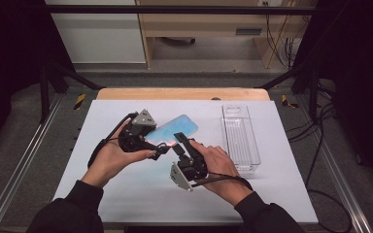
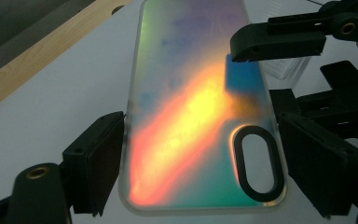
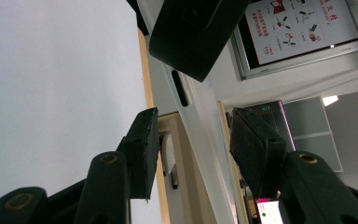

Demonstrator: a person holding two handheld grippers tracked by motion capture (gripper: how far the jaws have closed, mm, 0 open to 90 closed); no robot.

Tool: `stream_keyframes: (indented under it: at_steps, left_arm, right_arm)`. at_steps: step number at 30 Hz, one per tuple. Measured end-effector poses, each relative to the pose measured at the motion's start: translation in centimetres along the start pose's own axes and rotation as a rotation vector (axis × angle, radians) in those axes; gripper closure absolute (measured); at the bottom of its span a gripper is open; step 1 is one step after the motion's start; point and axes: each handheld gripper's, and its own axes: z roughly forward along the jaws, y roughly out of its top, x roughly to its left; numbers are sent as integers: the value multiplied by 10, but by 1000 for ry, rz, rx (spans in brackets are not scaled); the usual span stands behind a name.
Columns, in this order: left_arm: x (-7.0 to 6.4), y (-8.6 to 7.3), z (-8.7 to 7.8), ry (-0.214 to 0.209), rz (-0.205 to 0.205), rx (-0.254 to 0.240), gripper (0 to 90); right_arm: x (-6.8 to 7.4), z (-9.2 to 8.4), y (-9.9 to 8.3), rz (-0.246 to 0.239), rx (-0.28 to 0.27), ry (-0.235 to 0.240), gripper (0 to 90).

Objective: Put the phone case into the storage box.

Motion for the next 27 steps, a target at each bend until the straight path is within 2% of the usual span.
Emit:
stream_keyframes:
  at_steps: [1, 5, 10, 20, 21, 23, 25, 27]
  left_arm:
    - [0, 0, 0, -1, -1, -1, 165]
    - [0, -1, 0, -7, -2, 3, 165]
    - [0, -2, 1, -11, 0, 13, 165]
    - [1, 1, 0, -16, 1, 12, 165]
    - [2, 1, 0, -15, 1, 10, 165]
    - [2, 3, -1, -18, 1, 8, 165]
    - [2, 4, -2, -18, 0, 4, 165]
    - [2, 5, -2, -20, 2, 7, 165]
  right_arm:
    - [-1, 0, 0, -13, -1, -3, 521]
    - [1, 1, 0, -5, 1, -2, 527]
    - [1, 2, 0, -28, -3, 1, 548]
    - [-1, 2, -2, -13, -4, -7, 569]
    - [-1, 2, -3, 0, -2, -6, 573]
    - [-2, 2, -4, -12, -4, -8, 577]
    - [-2, 2, -5, 0, -5, -6, 587]
    - [-3, 2, -5, -15, -9, -5, 593]
